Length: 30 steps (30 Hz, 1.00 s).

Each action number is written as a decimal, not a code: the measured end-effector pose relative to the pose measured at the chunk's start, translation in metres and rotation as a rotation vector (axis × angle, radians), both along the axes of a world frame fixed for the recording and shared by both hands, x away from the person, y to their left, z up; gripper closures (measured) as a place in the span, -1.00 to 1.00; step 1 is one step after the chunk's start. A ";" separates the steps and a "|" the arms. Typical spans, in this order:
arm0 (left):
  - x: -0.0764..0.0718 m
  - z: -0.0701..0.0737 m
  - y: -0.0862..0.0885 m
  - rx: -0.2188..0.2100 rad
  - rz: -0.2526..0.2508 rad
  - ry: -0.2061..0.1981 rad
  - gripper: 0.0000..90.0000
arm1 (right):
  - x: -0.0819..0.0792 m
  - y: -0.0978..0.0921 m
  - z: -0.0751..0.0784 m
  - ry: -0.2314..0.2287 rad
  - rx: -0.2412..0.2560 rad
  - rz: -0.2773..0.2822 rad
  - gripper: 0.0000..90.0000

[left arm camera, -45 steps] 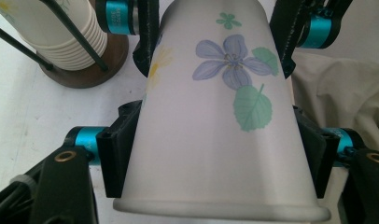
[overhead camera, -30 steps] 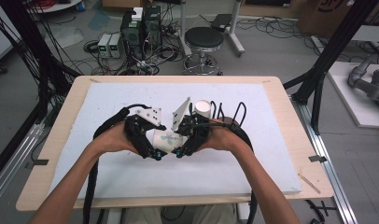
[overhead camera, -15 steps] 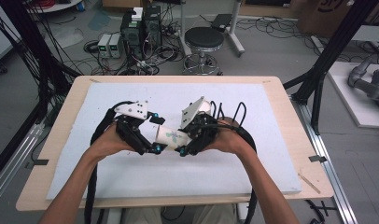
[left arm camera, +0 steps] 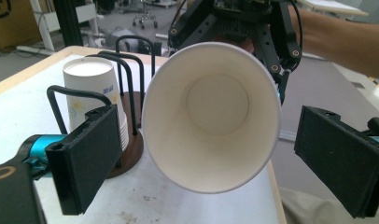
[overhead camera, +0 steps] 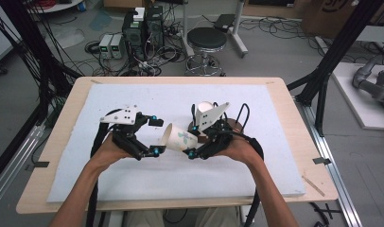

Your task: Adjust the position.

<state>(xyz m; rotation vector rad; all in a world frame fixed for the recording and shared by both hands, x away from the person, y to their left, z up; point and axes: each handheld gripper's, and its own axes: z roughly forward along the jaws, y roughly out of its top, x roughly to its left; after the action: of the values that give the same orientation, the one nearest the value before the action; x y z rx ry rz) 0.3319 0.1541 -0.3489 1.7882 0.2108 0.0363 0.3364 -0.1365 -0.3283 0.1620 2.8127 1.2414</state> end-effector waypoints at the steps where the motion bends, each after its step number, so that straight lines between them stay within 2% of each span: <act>1: 0.000 0.000 0.000 0.000 0.000 0.000 -0.83 | 0.000 0.000 0.000 0.000 0.000 0.000 -0.17; 2: -0.001 -0.002 0.001 -0.022 -0.007 -0.002 -0.83 | -0.001 -0.003 -0.003 0.009 0.028 -0.001 -0.17; 5: -0.002 -0.004 0.002 -0.036 -0.010 -0.007 -0.83 | -0.001 -0.005 -0.005 0.011 0.055 -0.003 -0.17; 6: -0.003 -0.006 0.001 -0.046 -0.009 -0.002 -0.83 | -0.002 -0.008 -0.008 0.020 0.090 -0.001 -0.17; 7: -0.003 -0.006 0.001 -0.046 -0.009 -0.002 -0.83 | -0.002 -0.008 -0.008 0.020 0.090 -0.001 -0.17; 10: -0.003 -0.011 0.001 -0.052 -0.011 0.006 -0.83 | -0.003 -0.011 -0.014 0.016 0.142 -0.001 -0.17; 13: -0.003 -0.016 0.001 -0.060 -0.020 0.018 -0.79 | -0.004 -0.012 -0.018 0.020 0.162 0.000 -0.17; 16: -0.002 -0.022 0.001 -0.070 -0.015 0.035 -0.79 | -0.005 -0.014 -0.025 0.032 0.210 -0.002 -0.17; 19: -0.001 -0.024 0.001 -0.080 -0.019 0.044 -0.79 | -0.005 -0.015 -0.028 0.033 0.231 -0.012 -0.17; 20: -0.001 -0.026 0.001 -0.087 -0.018 0.047 -0.79 | -0.005 -0.016 -0.031 0.036 0.256 -0.014 -0.17; 21: -0.001 -0.026 0.001 -0.087 -0.018 0.047 -0.79 | -0.005 -0.016 -0.031 0.036 0.256 -0.014 -0.17; 24: 0.000 -0.029 -0.001 -0.102 -0.023 0.062 -0.79 | -0.005 -0.018 -0.036 0.046 0.296 -0.014 -0.17; 26: 0.000 -0.029 -0.002 -0.102 -0.028 0.062 -0.79 | -0.006 -0.018 -0.037 0.053 0.300 -0.016 -0.17; 30: 0.000 -0.031 -0.005 -0.106 -0.033 0.058 -0.79 | -0.005 -0.021 -0.043 0.057 0.345 -0.006 -0.17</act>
<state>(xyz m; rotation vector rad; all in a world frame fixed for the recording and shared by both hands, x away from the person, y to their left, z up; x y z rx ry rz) 0.3317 0.1491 -0.3799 1.6877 0.2209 -0.0499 0.3312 -0.1577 -0.3710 0.2246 2.6141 1.7370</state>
